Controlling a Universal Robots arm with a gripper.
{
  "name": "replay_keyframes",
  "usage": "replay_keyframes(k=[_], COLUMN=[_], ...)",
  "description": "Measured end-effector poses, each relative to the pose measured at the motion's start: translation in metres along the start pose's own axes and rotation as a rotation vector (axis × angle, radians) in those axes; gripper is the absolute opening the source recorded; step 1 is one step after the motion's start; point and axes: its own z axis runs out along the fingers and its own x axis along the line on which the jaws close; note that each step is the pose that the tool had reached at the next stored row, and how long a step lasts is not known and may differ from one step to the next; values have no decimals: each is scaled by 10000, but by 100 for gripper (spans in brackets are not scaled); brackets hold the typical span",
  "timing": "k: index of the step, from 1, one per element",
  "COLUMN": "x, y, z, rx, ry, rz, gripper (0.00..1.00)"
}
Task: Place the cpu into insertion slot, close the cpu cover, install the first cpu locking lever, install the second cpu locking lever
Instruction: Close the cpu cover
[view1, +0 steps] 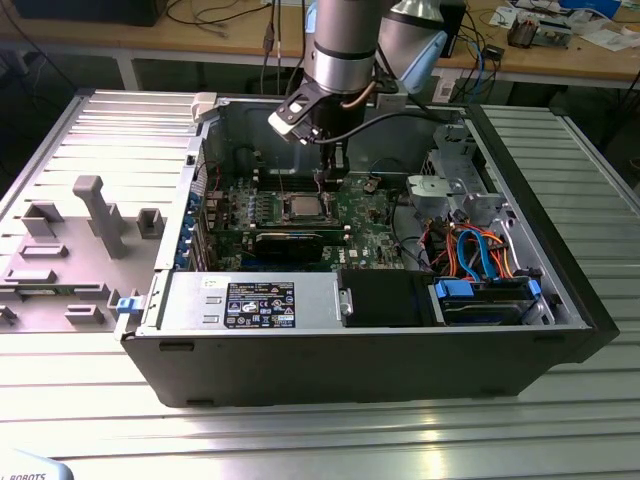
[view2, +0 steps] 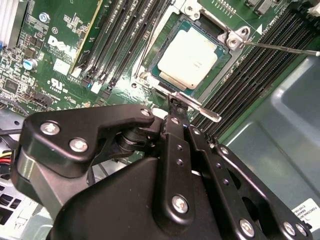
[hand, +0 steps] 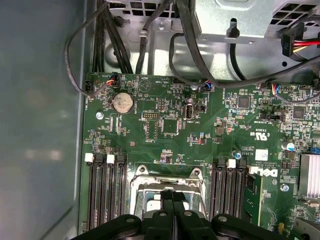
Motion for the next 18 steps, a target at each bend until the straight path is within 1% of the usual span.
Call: replay_keyframes(k=[3,4,11,18], x=[-2,-3,-3,-2], y=[36,66,67,43], z=[11,17,18,19], rx=[66,103,110,109], ry=[3,5,5,5], rz=[2,-1,-2,-3], gripper=[11,11,11,11])
